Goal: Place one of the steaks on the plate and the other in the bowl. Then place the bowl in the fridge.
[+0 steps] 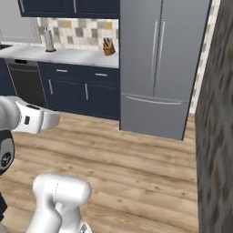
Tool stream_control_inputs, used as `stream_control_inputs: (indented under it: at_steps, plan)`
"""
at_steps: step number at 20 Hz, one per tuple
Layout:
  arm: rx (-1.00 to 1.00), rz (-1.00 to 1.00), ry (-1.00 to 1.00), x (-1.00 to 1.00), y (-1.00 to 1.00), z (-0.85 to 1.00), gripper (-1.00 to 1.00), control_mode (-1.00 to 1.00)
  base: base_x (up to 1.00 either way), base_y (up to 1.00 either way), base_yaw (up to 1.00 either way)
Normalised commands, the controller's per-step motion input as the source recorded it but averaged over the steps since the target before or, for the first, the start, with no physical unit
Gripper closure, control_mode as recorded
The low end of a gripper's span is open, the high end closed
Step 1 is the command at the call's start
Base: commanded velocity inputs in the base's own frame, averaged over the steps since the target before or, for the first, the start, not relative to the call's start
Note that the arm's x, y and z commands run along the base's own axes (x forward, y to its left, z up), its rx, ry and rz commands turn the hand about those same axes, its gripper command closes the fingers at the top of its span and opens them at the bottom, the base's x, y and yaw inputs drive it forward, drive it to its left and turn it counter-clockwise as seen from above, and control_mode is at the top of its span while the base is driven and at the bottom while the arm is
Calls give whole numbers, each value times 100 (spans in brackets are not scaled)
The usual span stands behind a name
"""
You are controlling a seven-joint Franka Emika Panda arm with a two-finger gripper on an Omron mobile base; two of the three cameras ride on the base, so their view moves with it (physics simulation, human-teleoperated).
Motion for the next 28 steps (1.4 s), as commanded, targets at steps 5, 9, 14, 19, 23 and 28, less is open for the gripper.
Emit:
stream_control_inputs:
  at_steps: [5, 9, 14, 19, 23, 28]
  plan:
    - [0, 0, 0, 0, 0, 0, -100, 100, 100, -79, 0]
    - [0, 0, 0, 0, 0, 0, -100, 100, 100, -46, 0]
    - [0, 0, 0, 0, 0, 0, -100, 100, 100, -25, 5]
    - [0, 0, 0, 0, 0, 0, -100, 100, 100, -43, 11]
    - [0, 0, 0, 0, 0, 0, -100, 100, 100, -27, 0]
    - [0, 0, 0, 0, 0, 0, -100, 100, 93, -18, -12]
